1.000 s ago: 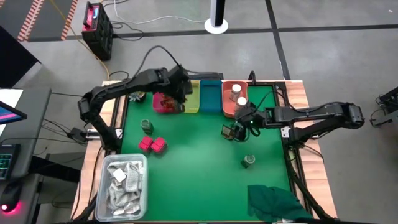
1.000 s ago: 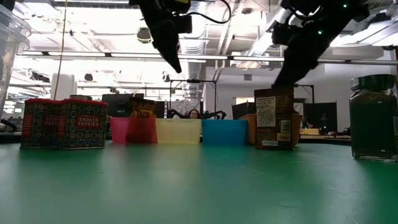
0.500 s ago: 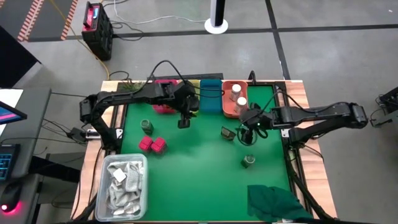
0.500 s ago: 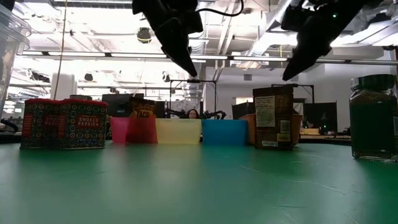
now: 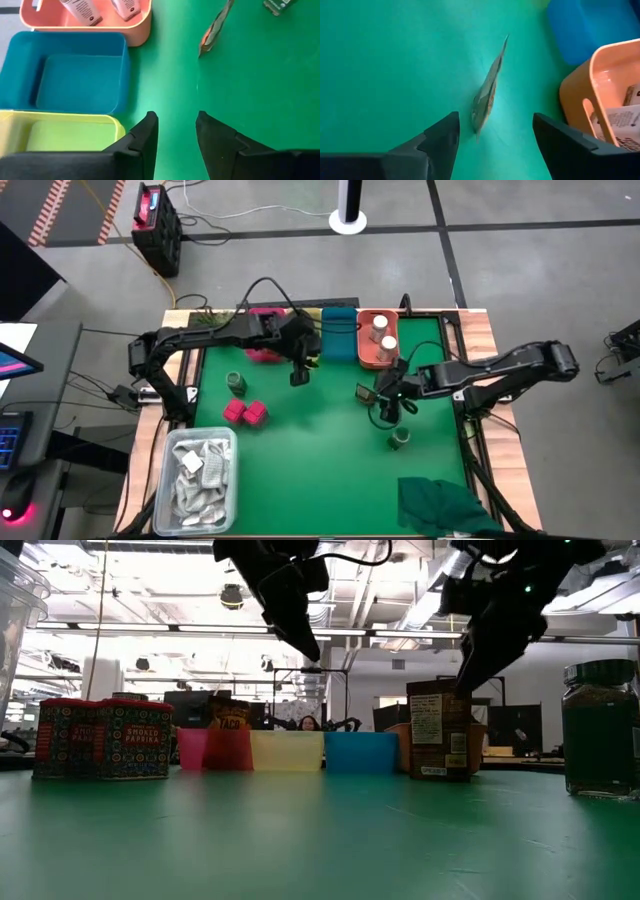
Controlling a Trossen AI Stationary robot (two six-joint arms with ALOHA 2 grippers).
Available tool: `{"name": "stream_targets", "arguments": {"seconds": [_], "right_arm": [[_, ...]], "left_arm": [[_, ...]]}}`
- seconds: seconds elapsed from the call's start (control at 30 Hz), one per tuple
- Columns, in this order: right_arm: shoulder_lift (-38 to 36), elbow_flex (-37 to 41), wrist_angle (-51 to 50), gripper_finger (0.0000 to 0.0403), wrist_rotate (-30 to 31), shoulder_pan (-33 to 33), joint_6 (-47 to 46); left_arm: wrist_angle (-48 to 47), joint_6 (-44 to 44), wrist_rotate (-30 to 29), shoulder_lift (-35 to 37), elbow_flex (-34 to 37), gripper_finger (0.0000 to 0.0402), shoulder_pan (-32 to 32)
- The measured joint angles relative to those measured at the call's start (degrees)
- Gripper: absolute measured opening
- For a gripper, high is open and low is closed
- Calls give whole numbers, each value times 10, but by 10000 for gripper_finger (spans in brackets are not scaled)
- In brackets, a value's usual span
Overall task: Sort spices by type
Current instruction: Put the orange seasoning pack into the pink bin
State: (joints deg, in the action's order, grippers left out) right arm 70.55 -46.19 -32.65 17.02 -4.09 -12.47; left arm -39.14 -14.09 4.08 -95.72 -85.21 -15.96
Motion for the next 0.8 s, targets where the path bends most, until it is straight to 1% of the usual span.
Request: {"name": "stream_targets", "arguments": {"seconds": [0.07,0.13,0.23,0.4,0.43,0.47,0.53,0.67,0.73,0.8], "right_arm": [[15,0,4,259,11,1,0],[26,1,11,232,13,1,2],[36,1,25,170,14,1,3],[36,1,36,51,14,0,8],[34,1,35,30,14,0,11],[32,1,36,19,14,-1,14],[25,1,39,17,13,-1,18],[9,1,37,30,12,-3,22],[-3,1,26,26,12,-9,23],[-13,1,18,17,12,-19,24]], "left_arm": [[0,-3,0,0,0,135,5],[-1,-25,8,0,0,142,11],[1,-57,29,0,0,144,24],[39,-46,39,-23,0,143,44],[46,-45,50,-27,1,143,48],[57,-46,65,-32,1,144,51],[84,-45,90,-41,1,144,57],[150,-32,105,-71,5,143,64],[201,-25,107,-77,20,142,65],[264,-14,107,-76,51,142,65]]}}
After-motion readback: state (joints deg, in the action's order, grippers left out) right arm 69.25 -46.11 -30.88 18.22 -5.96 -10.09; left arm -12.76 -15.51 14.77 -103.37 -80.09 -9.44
